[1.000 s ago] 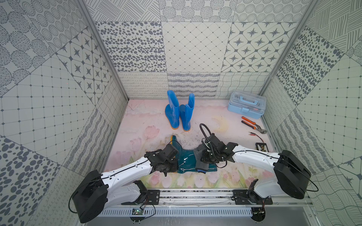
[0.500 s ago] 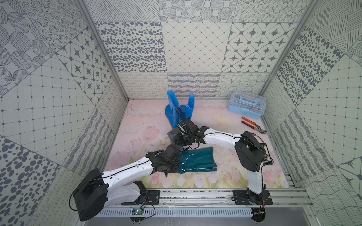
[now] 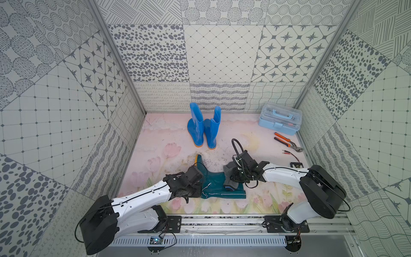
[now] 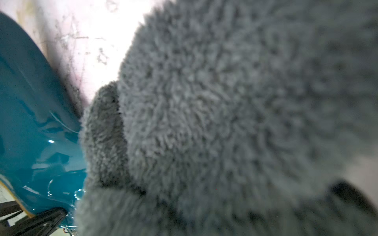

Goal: Wipe the rubber boots with a cloth
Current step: Wipe the dirt off the rubber boot.

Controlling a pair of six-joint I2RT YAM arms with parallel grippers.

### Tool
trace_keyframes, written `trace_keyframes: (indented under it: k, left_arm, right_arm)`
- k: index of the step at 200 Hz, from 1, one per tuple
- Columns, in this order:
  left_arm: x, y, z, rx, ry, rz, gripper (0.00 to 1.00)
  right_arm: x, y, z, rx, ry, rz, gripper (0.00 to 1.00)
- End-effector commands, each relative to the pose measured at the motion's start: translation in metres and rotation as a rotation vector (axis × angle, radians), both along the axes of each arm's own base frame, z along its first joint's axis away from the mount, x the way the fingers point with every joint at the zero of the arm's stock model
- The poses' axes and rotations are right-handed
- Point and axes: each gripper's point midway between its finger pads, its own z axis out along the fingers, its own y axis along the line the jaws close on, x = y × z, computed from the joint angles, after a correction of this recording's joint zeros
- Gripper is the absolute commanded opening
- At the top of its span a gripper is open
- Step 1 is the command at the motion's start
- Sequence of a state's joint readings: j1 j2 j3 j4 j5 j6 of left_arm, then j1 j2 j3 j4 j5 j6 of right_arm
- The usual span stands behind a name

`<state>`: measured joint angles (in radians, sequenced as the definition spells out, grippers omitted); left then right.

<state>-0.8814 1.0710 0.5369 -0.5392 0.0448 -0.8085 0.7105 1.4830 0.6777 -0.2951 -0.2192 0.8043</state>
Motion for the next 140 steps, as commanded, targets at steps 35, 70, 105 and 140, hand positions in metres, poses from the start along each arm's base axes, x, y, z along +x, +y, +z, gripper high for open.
trace_keyframes:
  k: [35,70,105,140]
  left_arm:
    - [0.002,-0.018,0.009,-0.073,-0.025,-0.061,0.25]
    - [0.009,-0.005,0.023,-0.028,-0.065,-0.009,0.57]
    - [0.002,0.013,0.026,-0.057,-0.116,0.037,0.60]
    - [-0.005,0.015,0.011,-0.110,-0.098,0.067,0.46]
  right_arm:
    - [-0.001,0.030,0.075,0.068,-0.134,0.033,0.00]
    - [0.031,0.100,0.125,0.146,-0.264,0.103,0.00]
    - [0.046,0.162,0.128,0.099,-0.337,0.178,0.00]
    - [0.067,0.194,0.099,0.044,-0.370,0.189,0.00]
